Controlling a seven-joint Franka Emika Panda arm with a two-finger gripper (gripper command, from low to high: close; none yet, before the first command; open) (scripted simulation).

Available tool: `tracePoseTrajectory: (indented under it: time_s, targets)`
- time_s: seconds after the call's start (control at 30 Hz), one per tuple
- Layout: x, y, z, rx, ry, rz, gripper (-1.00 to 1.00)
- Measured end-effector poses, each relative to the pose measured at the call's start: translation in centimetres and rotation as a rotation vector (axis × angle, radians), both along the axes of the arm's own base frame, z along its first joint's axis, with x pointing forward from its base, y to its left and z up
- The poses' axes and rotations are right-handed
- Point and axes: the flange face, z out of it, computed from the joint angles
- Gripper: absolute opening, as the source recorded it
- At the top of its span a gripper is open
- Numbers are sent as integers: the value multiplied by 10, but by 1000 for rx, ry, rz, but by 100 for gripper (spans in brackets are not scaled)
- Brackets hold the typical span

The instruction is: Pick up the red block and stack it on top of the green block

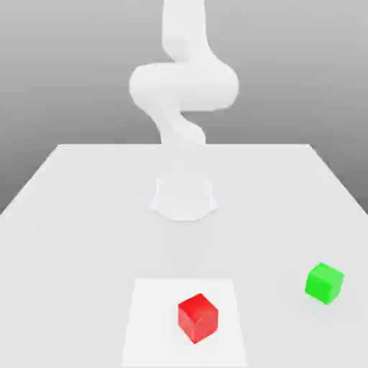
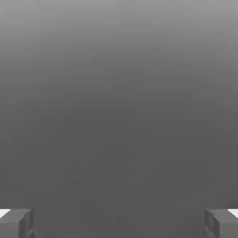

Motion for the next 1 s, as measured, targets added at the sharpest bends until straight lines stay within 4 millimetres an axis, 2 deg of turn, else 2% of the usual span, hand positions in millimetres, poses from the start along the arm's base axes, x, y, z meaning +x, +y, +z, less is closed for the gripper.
tracePoseTrajectory:
  time_s: [0.17, 0.27, 0.37, 0.53, 0.7, 0.9, 0.93, 1.0]
  targets:
    - [54, 5, -103, 93, 160, -173, 0]
    - [74, 7, -167, 142, 251, -278, 0]
    - [84, 8, -231, 188, 340, -385, 0]
    - [80, 10, -336, 256, 487, -571, 0]
    - [53, 17, -433, 314, 631, -763, 0]
    - [45, 19, -508, 326, 664, -812, 0]
    - [44, 19, -516, 326, 664, -812, -100]
    - [45, 19, -516, 326, 664, -812, -100]
